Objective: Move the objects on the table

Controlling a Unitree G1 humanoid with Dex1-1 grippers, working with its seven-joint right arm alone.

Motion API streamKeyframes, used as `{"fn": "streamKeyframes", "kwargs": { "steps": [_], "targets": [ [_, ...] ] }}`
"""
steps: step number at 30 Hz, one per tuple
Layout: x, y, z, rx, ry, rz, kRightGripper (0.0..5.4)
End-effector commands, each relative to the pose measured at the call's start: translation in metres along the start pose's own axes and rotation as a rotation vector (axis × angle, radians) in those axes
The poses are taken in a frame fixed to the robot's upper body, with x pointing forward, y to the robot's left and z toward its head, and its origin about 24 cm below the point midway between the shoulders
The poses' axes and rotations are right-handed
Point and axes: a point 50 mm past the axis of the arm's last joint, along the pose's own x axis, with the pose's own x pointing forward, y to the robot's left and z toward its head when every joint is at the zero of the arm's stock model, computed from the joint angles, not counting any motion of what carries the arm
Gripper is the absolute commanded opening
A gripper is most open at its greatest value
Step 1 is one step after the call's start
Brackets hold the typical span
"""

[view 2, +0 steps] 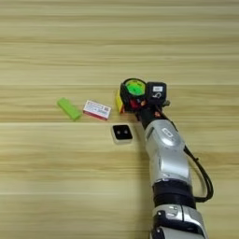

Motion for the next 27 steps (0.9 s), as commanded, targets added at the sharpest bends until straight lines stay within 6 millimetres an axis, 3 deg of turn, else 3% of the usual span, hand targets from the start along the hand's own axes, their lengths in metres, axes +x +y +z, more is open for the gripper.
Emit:
{"fn": "streamKeyframes", "kwargs": {
  "steps": [1,7,16,27],
  "targets": [
    [0.010,0.000,0.024,-0.024,-0.081,0.009,3.97],
    [0.011,-0.001,0.021,-0.026,-0.067,0.008,3.96],
    [0.009,0.000,0.023,-0.041,-0.078,0.006,5.24],
    [-0.015,0.010,0.040,-0.106,-0.169,0.007,5.33]
  ]
}}
